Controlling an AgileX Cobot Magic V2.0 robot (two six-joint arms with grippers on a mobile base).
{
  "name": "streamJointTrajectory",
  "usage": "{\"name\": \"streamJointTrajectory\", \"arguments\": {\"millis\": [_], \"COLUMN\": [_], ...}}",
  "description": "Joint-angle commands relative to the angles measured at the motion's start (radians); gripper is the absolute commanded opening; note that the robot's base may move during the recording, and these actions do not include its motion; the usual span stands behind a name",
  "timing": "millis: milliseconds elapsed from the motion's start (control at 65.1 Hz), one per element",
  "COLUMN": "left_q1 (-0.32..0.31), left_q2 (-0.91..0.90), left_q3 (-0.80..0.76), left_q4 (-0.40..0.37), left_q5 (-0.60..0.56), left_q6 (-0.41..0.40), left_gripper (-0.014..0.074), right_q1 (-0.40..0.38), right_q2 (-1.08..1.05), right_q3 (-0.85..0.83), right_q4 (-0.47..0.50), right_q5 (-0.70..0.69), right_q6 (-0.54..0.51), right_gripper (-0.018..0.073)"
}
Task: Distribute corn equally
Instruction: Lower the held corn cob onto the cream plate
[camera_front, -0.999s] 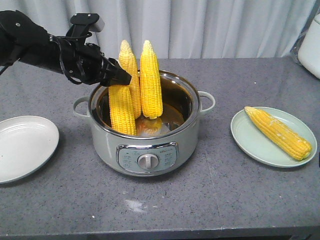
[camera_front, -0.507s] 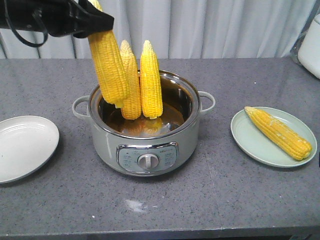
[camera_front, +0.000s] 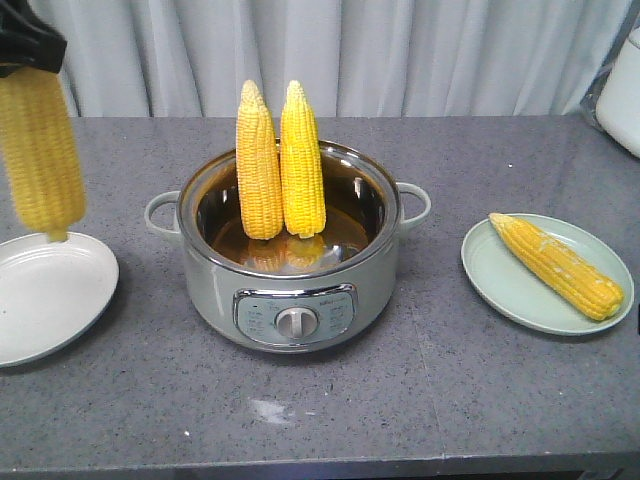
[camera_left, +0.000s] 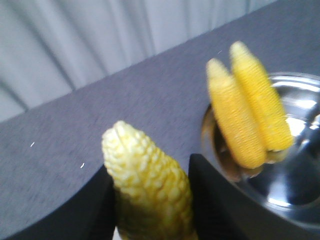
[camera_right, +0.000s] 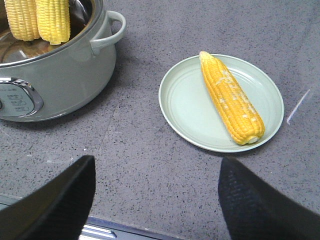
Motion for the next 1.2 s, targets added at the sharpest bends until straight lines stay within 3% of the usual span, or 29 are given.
{"name": "streamJointTrajectory", "arguments": {"millis": [0,154,307,799,1183], "left_q1": [-0.004,-0.004,-0.004,0.098,0.101], "left_q2": [-0.006,0.06,0.136,0.344,0.471], "left_q3": [-0.031,-0.031,-0.031,-0.031,-0.031], "left_q4": [0.168,0.312,0.373,0.389,0.39], "left_q5": [0.03,0.157,0.226,0.23,0.14], "left_q6": [-0.133,-0.192,-0.204,-0.203,-0.204], "left_gripper": [0.0132,0.0136,0.0139,0.0146,0.015], "right_q1": [-0.001,-0.001,-0.001,-0.001,-0.001], "right_q2": [0.001,0.001,0.001,0.001,0.001], "right_q3": [-0.025,-0.025,-0.025,-0.025,-0.025], "right_q4": [-0.003,-0.003,-0.003,0.0,0.0], "right_q5": [-0.061,-0.061,-0.061,-0.062,-0.062], "right_q6": [-0.005,-0.005,-0.005,-0.005,-0.005], "right_gripper": [0.0508,0.0508,0.0508,0.0508,0.0508]}}
